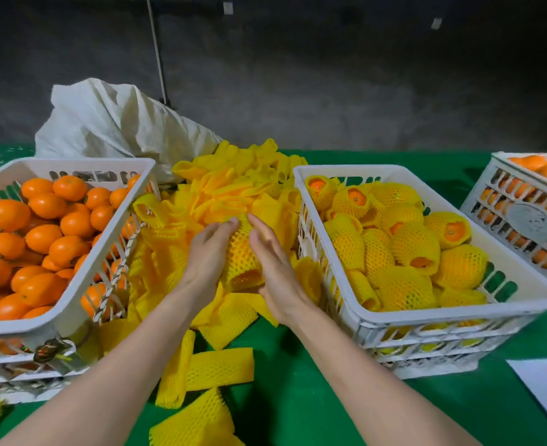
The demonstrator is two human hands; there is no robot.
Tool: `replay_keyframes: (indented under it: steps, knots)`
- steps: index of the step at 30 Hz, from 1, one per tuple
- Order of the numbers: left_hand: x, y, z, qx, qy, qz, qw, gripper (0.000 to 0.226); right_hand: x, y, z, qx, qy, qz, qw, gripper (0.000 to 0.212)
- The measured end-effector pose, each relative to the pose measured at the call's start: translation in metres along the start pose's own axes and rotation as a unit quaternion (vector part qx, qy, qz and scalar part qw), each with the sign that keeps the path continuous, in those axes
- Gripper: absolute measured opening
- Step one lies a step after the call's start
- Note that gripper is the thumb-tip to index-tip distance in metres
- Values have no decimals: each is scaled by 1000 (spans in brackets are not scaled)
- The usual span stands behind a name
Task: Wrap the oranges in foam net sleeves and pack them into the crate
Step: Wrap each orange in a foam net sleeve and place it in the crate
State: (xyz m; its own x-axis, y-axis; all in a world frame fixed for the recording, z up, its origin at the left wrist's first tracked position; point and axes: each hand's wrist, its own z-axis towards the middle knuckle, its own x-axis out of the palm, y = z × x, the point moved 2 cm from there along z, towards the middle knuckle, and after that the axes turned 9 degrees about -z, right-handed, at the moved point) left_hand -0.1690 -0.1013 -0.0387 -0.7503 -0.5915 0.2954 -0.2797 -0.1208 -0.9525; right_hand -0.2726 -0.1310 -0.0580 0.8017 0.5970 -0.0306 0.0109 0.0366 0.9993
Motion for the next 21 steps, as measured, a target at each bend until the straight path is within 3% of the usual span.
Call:
replay_keyframes:
  steps: [3,8,11,13,17,19,21]
  knots:
    - [10,-1,-1,83,4,16,996,20,-3,2,-4,-13,6,27,1000,36]
    - [41,0,-4,90,33,3,995,25,-32,5,-1,-50,-25,54,997,37]
    - [73,4,-6,66,40,-44,996,41,-65,17,2,-109,-103,27,988,40]
    - [96,13,-6,83,17,-50,995,37,-93,25,5,-106,-171,14,979,34]
    - [146,41,3,180,40,83,979,23,-166,32,19,-110,-279,-15,954,25]
    - [169,53,19,235,94,258,933,30,-204,31,35,-84,-319,-26,944,29]
    - [191,64,33,263,179,436,842,34,-237,27,57,-43,-348,-54,935,42]
